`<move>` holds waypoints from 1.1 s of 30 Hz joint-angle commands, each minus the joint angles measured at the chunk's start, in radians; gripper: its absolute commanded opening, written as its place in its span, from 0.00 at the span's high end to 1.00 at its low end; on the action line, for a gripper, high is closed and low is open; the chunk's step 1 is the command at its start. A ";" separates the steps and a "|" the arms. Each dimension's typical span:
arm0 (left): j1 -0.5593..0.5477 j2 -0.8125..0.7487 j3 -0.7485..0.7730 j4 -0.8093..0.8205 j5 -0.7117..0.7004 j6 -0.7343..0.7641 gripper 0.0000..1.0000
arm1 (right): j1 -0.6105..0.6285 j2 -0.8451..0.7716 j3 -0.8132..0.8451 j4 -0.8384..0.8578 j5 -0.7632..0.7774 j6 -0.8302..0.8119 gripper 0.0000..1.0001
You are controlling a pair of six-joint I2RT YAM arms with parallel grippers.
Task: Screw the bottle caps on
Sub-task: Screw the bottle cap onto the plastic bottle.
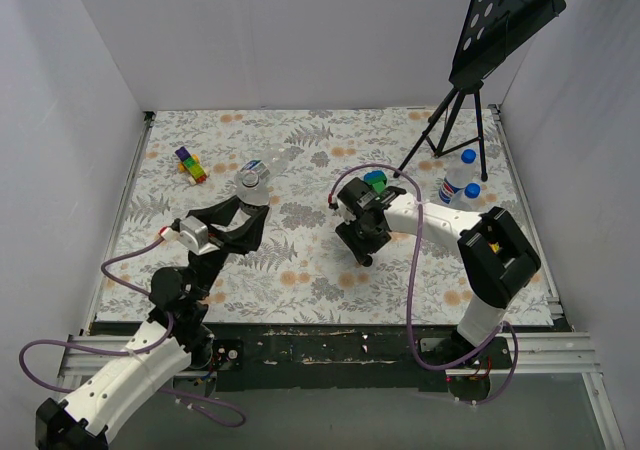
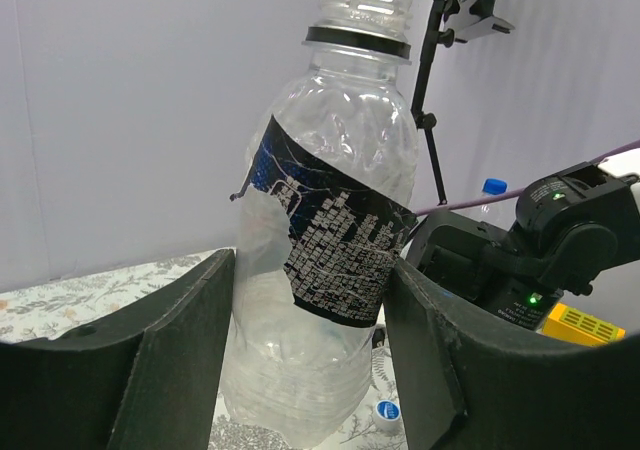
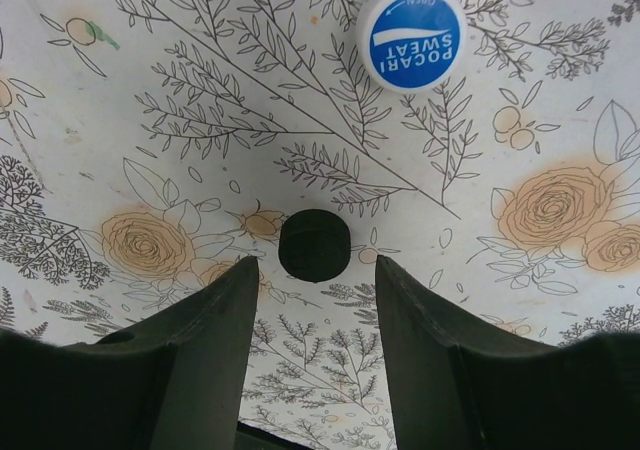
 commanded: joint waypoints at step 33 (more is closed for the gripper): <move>0.000 0.060 0.052 -0.102 0.096 0.083 1.00 | 0.040 0.071 0.067 -0.049 0.074 0.029 0.72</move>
